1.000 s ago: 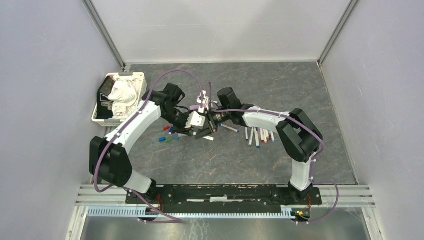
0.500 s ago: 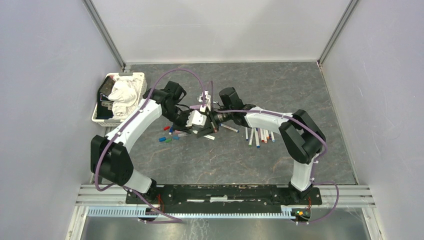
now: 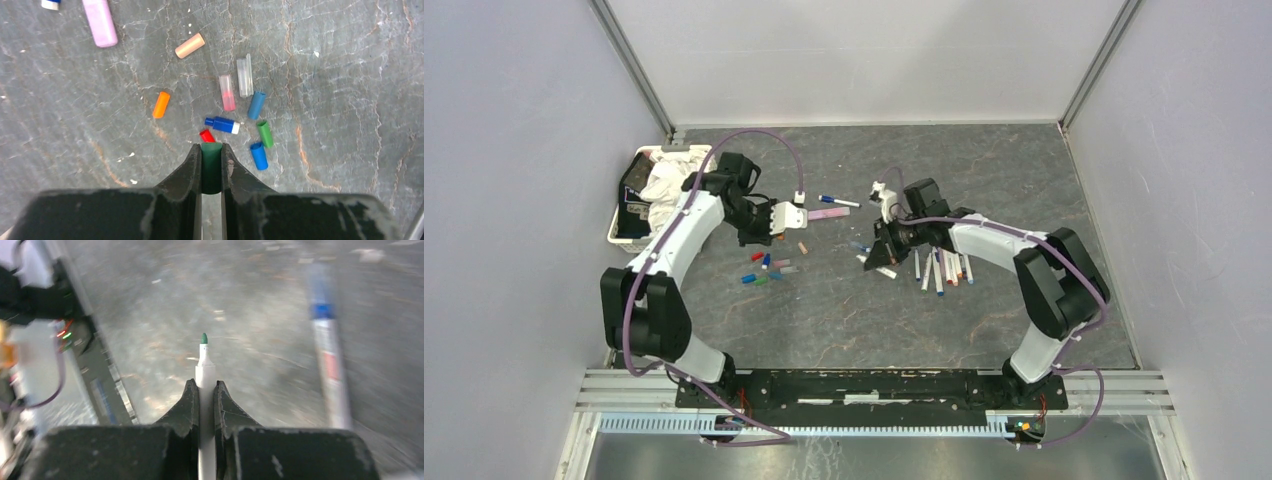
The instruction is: Open the pen caps
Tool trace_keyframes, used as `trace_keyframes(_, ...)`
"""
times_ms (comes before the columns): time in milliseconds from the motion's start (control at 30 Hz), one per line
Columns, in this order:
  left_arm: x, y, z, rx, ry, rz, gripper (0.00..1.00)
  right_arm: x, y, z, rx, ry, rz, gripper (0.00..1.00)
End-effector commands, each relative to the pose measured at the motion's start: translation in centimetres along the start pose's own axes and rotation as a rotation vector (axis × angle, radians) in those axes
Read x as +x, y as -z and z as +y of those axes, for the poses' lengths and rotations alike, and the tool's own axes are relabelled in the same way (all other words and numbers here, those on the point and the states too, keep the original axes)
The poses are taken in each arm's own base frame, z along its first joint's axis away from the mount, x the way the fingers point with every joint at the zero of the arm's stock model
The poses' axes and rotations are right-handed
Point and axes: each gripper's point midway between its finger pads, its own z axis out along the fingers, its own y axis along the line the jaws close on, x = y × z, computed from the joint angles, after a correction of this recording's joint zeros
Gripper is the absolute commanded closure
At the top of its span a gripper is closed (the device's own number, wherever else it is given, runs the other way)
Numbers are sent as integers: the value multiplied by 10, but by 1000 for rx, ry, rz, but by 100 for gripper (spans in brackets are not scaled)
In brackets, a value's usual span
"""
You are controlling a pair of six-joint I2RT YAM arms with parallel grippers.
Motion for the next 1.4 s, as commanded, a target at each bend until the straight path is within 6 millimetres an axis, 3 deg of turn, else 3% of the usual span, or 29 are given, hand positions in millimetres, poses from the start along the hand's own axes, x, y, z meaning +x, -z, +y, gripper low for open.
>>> trace_keyframes(0, 0, -31, 6, -4, 83, -66, 98, -21, 48, -72, 487, -3, -94, 100)
trace_keyframes(167, 10, -61, 9, -11, 194, -75, 98, -13, 97, -111, 777, -77, -190, 100)
trace_keyframes(267, 17, -72, 10, -19, 238, -64, 98, -7, 115, -125, 875, -106, -222, 100)
trace_keyframes(433, 25, -86, 11, -16, 297, -51, 96, -2, 108, -138, 910, -141, -210, 100)
trace_keyframes(533, 28, -90, 10, -12, 323, -43, 90, 3, 104, -146, 935, -167, -203, 100)
trace_keyframes(633, 28, -91, 8, -8, 331, -39, 79, 4, 98, -151, 959, -178, -191, 97)
trace_keyframes(733, 25, -87, 5, 1, 332, -50, 59, 4, 92, -154, 987, -168, -176, 94)
trace_keyframes(900, 11, -70, 5, -6, 321, -86, 52, 5, 85, -155, 1026, -162, -165, 90)
trace_keyframes(1100, -14, -35, 16, -43, 303, -137, 48, 11, 86, -153, 1054, -160, -161, 80)
trace_keyframes(1233, -38, 1, 31, -98, 306, -180, 43, 8, 89, -145, 1067, -141, -168, 76)
trace_keyframes(1300, -49, 22, 38, -129, 306, -195, 31, 1, 93, -139, 1067, -133, -185, 71)
trace_keyframes(1367, -61, 46, 44, -170, 297, -210, 26, -12, 100, -134, 1073, -124, -213, 69)
